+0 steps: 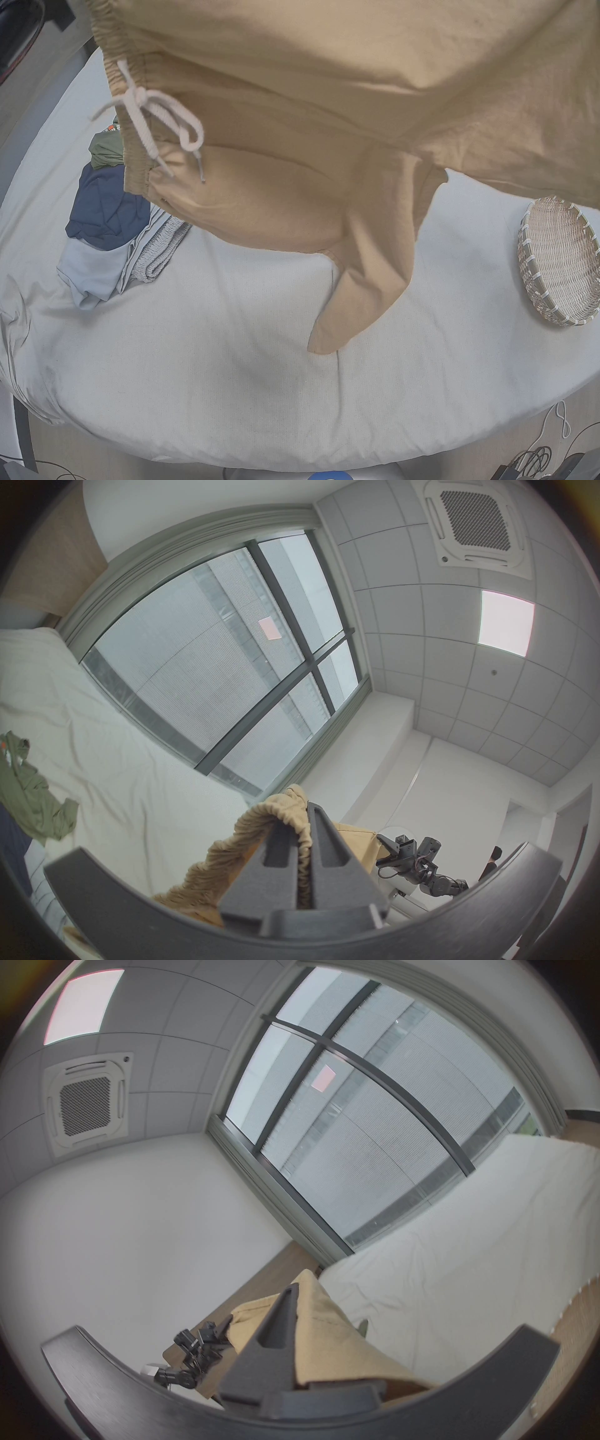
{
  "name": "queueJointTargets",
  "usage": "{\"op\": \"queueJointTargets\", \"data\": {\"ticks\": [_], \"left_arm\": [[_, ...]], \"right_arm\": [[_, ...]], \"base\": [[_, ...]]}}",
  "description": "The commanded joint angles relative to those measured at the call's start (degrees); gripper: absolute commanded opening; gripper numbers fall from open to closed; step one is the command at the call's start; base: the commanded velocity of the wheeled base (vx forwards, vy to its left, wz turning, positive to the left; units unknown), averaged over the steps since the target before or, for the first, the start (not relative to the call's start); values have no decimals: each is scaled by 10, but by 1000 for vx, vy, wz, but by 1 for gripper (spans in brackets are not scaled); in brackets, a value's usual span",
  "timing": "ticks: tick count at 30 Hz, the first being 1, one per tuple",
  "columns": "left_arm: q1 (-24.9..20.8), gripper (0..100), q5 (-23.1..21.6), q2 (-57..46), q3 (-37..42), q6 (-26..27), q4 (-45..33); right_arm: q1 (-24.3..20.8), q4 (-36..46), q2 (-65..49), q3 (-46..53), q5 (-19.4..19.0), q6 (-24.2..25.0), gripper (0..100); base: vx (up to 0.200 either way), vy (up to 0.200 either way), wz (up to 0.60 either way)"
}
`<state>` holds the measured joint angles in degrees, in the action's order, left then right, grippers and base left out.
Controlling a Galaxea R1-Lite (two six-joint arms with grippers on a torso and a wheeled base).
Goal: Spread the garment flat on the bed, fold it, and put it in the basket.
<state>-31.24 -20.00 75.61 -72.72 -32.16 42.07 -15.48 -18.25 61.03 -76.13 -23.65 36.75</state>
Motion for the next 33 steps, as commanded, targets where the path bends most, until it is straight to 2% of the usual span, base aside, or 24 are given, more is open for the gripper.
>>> {"op": "queueJointTargets", "data": {"ticks": [1, 6, 9, 12, 18, 21, 27, 33], "left_arm": [[35, 0, 3, -92, 123, 0, -52], [77, 0, -2, -143, 183, 4, -110], [87, 0, -3, -158, 215, 4, -122], [95, 0, 1, -161, 231, 3, -123], [141, 0, -3, -145, 264, 4, -114], [144, 0, -3, -123, 263, 4, -107], [156, 0, -3, -15, 242, 0, -3], [164, 0, -3, 89, 187, 1, 53]], "right_arm": [[-3, -57, -16, 172, -2, 0, 0], [-2, -151, -4, 277, -10, 1, 0], [-2, -188, 13, 314, -12, 1, 0], [-2, -215, 25, 337, -12, 1, 0], [1, -252, 52, 368, -12, 2, 0], [3, -265, 71, 368, -12, 1, 0], [25, -342, 174, 339, -12, 2, 0], [48, -385, 257, 283, -12, 2, 0]], "base": [[0, 0, 0], [0, 0, 0], [0, 0, 0], [0, 0, 0], [0, 0, 0], [0, 0, 0], [0, 0, 0], [0, 0, 0]]}}
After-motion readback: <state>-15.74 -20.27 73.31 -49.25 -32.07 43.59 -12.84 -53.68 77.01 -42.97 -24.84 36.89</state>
